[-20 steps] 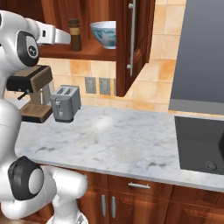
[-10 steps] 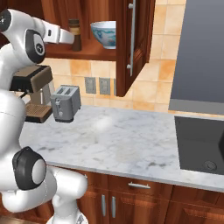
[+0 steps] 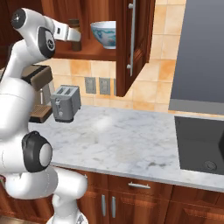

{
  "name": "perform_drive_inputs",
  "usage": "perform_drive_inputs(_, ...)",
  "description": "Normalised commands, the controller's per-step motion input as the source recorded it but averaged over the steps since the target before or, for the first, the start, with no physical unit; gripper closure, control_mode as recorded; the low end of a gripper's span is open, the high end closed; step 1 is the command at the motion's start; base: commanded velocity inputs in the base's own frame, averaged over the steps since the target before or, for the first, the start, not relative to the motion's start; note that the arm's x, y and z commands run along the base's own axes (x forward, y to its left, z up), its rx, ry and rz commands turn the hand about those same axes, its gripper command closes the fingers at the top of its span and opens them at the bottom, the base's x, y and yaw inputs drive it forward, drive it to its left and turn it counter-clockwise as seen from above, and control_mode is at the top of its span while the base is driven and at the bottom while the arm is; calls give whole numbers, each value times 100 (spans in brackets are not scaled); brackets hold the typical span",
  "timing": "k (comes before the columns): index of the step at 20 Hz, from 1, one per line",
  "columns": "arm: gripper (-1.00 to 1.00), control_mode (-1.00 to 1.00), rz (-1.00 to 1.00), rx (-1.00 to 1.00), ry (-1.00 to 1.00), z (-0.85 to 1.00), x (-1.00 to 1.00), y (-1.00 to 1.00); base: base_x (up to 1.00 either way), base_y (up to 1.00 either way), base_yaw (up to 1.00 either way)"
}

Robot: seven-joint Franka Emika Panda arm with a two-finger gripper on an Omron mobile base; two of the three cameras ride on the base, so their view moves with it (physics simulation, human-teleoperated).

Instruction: Take the cinnamon bottle from the cabinet and place it on the dining table, next to the plate with the cupcake. Then take the chocolate from the dining counter and place it on the cupcake plate.

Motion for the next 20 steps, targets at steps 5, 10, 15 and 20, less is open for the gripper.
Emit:
perform_drive_inputs(5, -100, -100, 0, 0, 0, 0, 54, 6, 0, 0, 0)
perform_drive_inputs(10, -100, -100, 0, 0, 0, 0, 50, 9, 0, 0, 0)
perform_drive_inputs(15, -100, -100, 0, 0, 0, 0, 44, 5, 0, 0, 0)
perform_drive_inputs(20, -100, -100, 0, 0, 0, 0, 24, 0, 0, 0, 0)
